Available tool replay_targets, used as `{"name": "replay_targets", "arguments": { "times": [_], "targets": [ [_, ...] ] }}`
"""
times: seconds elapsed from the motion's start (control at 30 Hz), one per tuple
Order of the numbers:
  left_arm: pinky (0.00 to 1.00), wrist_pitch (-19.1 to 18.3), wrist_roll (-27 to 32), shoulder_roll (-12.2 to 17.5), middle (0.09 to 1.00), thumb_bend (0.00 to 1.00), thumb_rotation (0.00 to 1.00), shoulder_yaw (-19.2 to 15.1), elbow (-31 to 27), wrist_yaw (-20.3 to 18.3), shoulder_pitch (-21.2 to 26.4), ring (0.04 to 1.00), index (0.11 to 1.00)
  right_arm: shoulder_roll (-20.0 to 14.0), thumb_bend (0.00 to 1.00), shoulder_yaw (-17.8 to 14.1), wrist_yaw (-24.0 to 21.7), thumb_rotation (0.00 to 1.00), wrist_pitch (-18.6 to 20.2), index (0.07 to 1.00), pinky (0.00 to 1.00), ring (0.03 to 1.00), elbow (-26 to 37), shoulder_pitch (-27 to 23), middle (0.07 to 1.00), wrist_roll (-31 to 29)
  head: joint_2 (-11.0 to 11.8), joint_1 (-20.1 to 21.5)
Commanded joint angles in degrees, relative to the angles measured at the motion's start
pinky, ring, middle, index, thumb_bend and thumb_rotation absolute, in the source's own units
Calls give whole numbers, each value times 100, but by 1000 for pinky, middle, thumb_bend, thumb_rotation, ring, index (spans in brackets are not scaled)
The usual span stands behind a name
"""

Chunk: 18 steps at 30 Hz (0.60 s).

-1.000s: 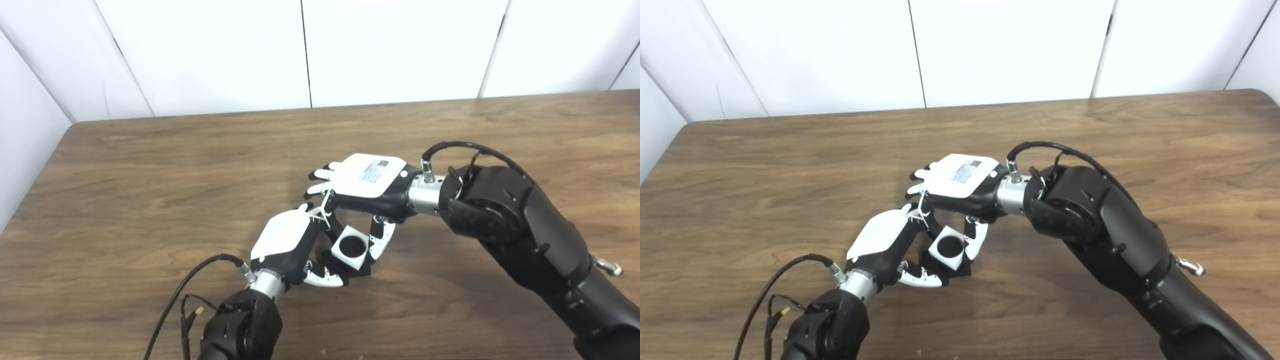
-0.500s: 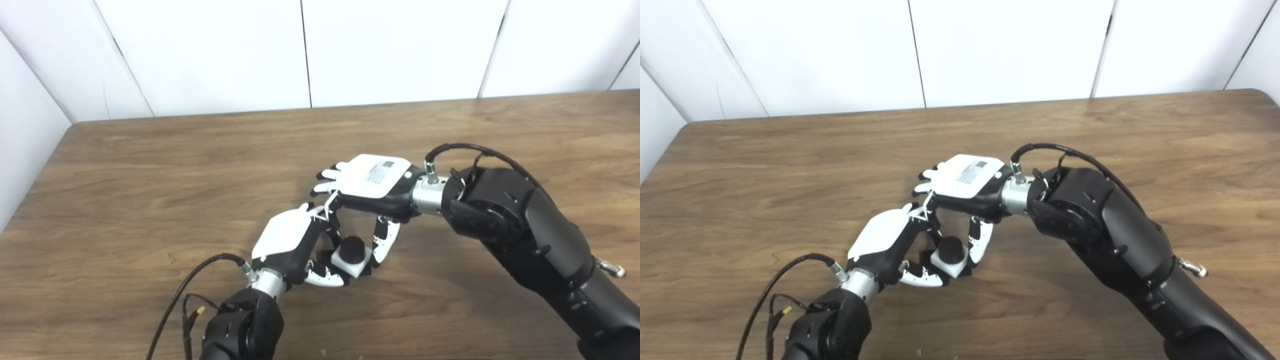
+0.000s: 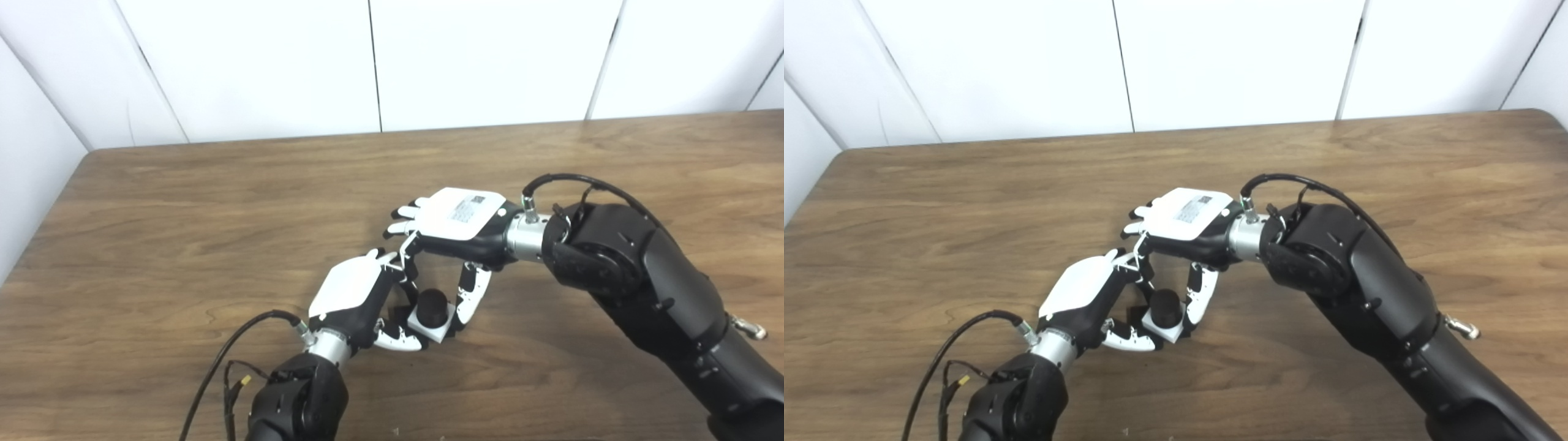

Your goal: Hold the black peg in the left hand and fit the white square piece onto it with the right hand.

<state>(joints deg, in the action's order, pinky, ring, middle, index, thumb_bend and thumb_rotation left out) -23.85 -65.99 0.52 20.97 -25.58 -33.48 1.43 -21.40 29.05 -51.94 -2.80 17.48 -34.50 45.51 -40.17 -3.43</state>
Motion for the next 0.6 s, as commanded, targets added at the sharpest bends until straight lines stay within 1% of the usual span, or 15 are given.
{"name": "replay_targets", "arguments": {
  "times": [0.0, 0.13, 0.23, 0.33, 0.37, 0.4, 0.47, 0.57],
  "targets": [
    [992, 29, -71, -11, 934, 516, 64, 22, 48, 53, 103, 1000, 491, -40, 960, -134, 39, 310, 22, 646, 1000, 1000, 160, -259, 943, -31, -8, -14],
    [967, 34, -195, 11, 926, 517, 66, 36, 54, 74, 115, 1000, 491, -43, 966, -157, 51, 308, 15, 643, 1000, 1000, 152, -264, 940, -35, -1, -13],
    [956, 21, -341, 26, 925, 518, 68, 58, 53, 19, 129, 1000, 492, -43, 964, -169, 18, 310, 40, 643, 1000, 1000, 165, -266, 942, -29, 5, -17],
    [941, 28, -372, 22, 918, 520, 71, 46, 59, 28, 128, 1000, 495, -38, 968, -180, 3, 304, 61, 643, 1000, 1000, 169, -262, 943, -19, 14, -18],
    [935, 36, -382, 25, 915, 647, 121, 44, 64, 35, 131, 1000, 575, -38, 970, -180, 8, 303, 55, 642, 1000, 1000, 163, -262, 944, -11, 16, -21],
    [928, 43, -408, 28, 912, 716, 154, 45, 68, 39, 136, 1000, 623, -38, 971, -181, 17, 302, 46, 641, 1000, 1000, 155, -260, 944, -5, 14, -25],
    [918, 49, -474, 20, 906, 780, 193, 50, 72, 49, 147, 999, 673, -44, 969, -186, 18, 301, 37, 643, 1000, 1000, 153, -259, 946, 1, 14, -25],
    [912, 47, -508, -9, 900, 813, 222, 26, 38, 53, 143, 993, 711, -47, 961, -200, 0, 295, 51, 647, 1000, 1000, 167, -260, 946, -14, 15, -30]
  ]
}}
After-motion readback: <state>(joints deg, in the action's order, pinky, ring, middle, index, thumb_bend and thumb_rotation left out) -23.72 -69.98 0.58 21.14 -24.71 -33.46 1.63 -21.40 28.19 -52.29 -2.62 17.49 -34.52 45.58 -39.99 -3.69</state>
